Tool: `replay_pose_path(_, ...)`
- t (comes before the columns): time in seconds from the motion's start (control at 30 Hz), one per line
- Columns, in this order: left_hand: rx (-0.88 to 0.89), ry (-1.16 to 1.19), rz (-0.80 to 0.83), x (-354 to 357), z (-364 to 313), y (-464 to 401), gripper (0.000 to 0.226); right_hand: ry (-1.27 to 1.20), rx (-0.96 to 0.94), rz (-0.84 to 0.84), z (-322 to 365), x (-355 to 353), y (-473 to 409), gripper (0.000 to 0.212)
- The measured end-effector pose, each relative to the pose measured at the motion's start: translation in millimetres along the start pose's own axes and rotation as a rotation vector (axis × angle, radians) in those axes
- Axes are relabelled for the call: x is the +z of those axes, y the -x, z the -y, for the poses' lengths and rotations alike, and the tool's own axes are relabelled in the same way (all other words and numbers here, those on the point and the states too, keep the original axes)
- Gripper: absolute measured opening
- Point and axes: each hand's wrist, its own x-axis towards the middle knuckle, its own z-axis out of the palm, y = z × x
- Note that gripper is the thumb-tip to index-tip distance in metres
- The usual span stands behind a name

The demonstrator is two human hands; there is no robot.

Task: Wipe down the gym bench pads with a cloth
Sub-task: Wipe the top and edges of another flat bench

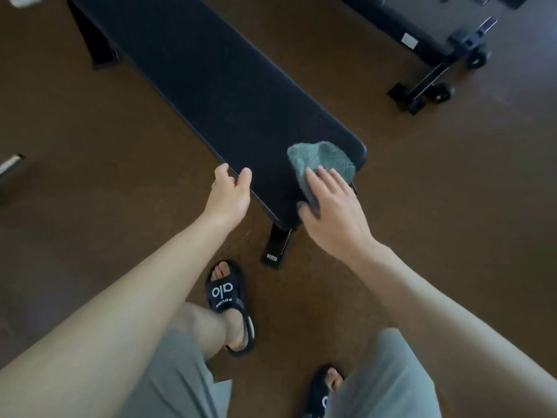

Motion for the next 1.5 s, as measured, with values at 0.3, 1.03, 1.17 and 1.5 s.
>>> replay_pose_path(0.3,-0.057,0.468,-0.359,81.5,29.7,-110.9,0.058,0.253,-0.173,-0.240,-32.5,101.5,-70.7,0.058)
replay_pose_path(1.03,-0.003,0.593,-0.649,103.0,29.2,-109.5,0.036,0.224,0.034,-0.227,-70.5,61.2,-124.9,0.053)
replay_pose_path(1.17,0.005,0.581,-0.673,103.6,29.2,-111.6,0.039,0.244,-0.132,-0.225,-43.2,103.2,-56.5,0.053)
replay_pose_path(1.5,-0.018,0.569,-0.678,103.3,26.6,-108.6,0.038,0.208,0.082,-0.199,-101.0,38.9,-137.5,0.052)
